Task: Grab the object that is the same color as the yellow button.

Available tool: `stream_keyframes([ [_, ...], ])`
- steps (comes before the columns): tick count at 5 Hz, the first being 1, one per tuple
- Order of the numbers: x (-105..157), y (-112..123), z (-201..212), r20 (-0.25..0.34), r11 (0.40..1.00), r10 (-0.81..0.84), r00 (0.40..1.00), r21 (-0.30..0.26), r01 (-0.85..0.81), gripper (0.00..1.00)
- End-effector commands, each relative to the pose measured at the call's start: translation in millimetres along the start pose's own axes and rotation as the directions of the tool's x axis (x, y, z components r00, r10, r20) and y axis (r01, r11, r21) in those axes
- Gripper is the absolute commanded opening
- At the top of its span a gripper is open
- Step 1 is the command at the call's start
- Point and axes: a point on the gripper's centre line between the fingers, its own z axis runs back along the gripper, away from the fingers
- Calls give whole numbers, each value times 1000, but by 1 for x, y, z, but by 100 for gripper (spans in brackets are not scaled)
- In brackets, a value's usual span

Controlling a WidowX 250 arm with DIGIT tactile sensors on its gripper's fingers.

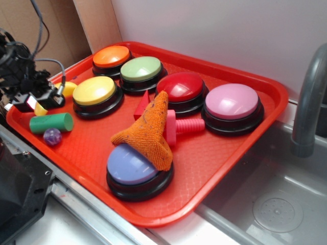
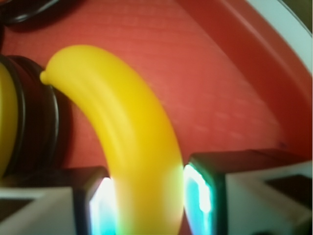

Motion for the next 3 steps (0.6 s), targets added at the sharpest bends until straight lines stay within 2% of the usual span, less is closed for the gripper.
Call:
stream_keyframes([
  [1, 14, -35, 82, 7, 974, 39, 999, 224, -40, 0],
  [2, 2, -71, 99, -23, 963, 80, 997, 260, -71, 0],
  [3, -14, -102, 103, -49, 983, 29, 998, 182, -19, 0],
])
